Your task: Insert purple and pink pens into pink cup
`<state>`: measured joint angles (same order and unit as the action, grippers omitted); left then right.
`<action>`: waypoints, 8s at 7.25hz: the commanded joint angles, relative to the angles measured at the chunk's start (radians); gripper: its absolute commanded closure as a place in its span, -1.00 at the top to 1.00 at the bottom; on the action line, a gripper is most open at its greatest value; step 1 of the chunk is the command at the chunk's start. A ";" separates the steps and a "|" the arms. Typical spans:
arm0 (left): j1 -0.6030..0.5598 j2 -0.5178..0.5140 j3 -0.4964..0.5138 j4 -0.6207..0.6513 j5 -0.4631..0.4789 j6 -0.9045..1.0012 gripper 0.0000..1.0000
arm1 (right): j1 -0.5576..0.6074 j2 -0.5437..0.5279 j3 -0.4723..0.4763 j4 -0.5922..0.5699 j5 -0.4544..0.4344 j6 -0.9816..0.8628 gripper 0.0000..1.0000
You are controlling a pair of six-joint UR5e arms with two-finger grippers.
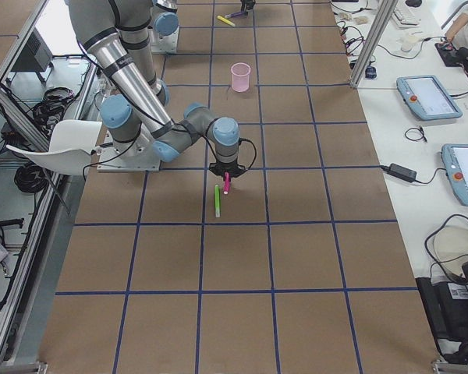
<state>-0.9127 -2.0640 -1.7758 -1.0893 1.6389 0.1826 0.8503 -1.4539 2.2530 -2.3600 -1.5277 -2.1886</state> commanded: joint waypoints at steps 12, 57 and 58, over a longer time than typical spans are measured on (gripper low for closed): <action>-0.026 0.110 0.151 -0.121 0.088 0.051 -1.00 | 0.942 -0.108 -0.249 0.270 -0.144 0.942 -0.98; -1.097 0.200 -0.094 0.422 0.068 -0.877 -1.00 | 0.800 -0.126 -0.633 0.568 -0.038 2.383 1.00; -1.098 0.197 -0.094 0.422 0.068 -0.894 -0.48 | 0.802 -0.126 -0.632 0.570 -0.038 2.386 1.00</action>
<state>-2.0062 -1.8642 -1.8658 -0.6739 1.7051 -0.6944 1.6511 -1.5803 1.6205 -1.7905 -1.5662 0.1966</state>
